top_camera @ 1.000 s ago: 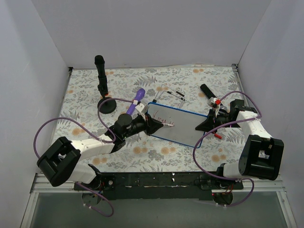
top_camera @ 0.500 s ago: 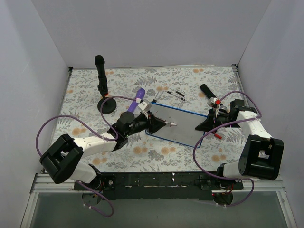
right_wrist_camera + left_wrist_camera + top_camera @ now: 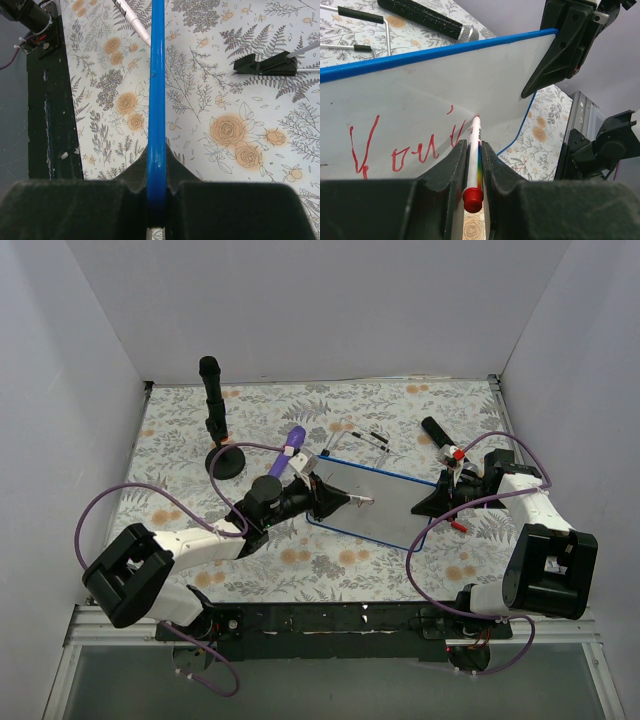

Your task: Write a sentence on the whiteboard

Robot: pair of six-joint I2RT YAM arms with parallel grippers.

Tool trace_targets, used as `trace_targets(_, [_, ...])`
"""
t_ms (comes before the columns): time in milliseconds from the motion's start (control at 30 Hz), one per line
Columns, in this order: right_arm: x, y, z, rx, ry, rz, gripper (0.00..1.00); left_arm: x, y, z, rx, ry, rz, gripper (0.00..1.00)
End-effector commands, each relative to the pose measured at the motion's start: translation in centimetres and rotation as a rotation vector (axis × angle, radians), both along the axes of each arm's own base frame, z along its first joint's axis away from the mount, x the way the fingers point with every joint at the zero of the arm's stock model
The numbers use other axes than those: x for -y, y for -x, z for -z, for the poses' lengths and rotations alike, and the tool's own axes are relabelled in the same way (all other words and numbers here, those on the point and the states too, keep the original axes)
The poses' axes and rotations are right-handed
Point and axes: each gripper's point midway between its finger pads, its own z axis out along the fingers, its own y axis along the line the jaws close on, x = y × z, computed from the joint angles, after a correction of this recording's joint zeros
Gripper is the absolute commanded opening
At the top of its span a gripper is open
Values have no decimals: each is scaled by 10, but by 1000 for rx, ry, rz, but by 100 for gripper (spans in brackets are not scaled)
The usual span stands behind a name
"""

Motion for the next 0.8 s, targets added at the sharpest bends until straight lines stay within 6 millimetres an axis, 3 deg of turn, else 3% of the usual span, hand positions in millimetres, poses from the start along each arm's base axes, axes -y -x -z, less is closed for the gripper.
trace_targets(0, [0, 7, 1, 8, 21, -13, 1, -12, -8, -6, 36, 5, -77, 0])
trace_targets(500, [0, 6, -1, 13, 19, -11, 1, -20, -5, 20, 7, -60, -93, 0])
trace_targets(767, [0, 7, -1, 12, 19, -11, 1, -12, -6, 22, 1, -62, -60, 0])
